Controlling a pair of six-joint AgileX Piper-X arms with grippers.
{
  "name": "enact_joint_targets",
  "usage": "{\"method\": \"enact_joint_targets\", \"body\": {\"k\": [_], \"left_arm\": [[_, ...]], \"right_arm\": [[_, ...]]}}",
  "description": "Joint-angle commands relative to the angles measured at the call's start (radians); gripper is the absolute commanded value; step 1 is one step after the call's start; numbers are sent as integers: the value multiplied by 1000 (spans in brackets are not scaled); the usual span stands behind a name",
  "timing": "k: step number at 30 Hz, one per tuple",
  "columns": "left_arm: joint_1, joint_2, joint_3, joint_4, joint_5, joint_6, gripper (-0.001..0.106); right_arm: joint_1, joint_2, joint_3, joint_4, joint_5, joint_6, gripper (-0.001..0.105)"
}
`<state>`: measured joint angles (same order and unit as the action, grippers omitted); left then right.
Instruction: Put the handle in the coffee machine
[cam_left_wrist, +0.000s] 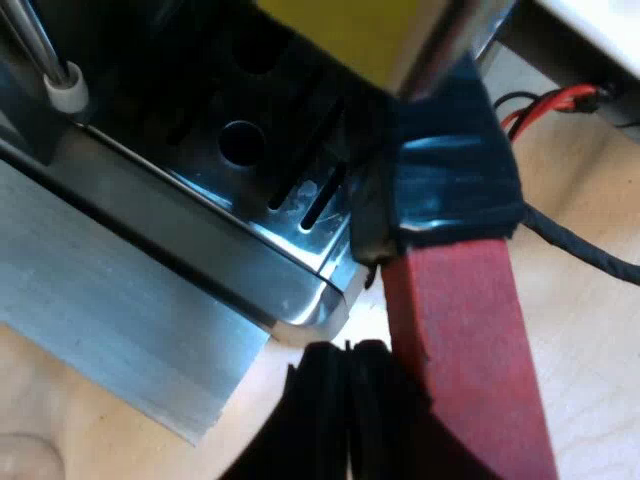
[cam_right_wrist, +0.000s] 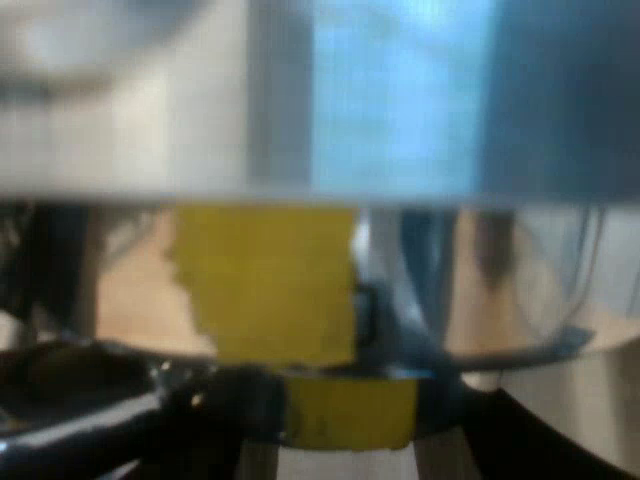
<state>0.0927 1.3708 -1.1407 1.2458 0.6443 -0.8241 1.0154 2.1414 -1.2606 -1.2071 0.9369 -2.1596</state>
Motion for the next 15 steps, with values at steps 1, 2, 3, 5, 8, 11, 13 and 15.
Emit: {"method": "enact_joint_targets", "body": {"k": [1,2,3,5,8,11,13,15], "left_arm": [[-4,-49,1,37,71,-17,1],[-4,-49,1,37,75,-17,1],[-4,-49,1,37,79,-20,1],[-8,-49,1,37,81,-32,1],[-18,-49,1,46,98,-32,1],[-39,-49,1,55,98,-32,1],[-74,-49,1,68,98,-32,1],[-107,-49,1,76,95,-32,1]], "right_arm": [[15,-175,-20,-45,-50,-50,36],[15,-176,-20,-45,-50,-50,36],[15,-181,-20,-45,-52,-50,36],[15,-190,-20,-49,-52,-50,36],[15,-210,-20,-52,-52,-51,36],[15,-226,-20,-52,-52,-71,36],[15,-237,-20,-52,-52,-101,36],[15,-240,-20,-52,-52,-111,36]]}}
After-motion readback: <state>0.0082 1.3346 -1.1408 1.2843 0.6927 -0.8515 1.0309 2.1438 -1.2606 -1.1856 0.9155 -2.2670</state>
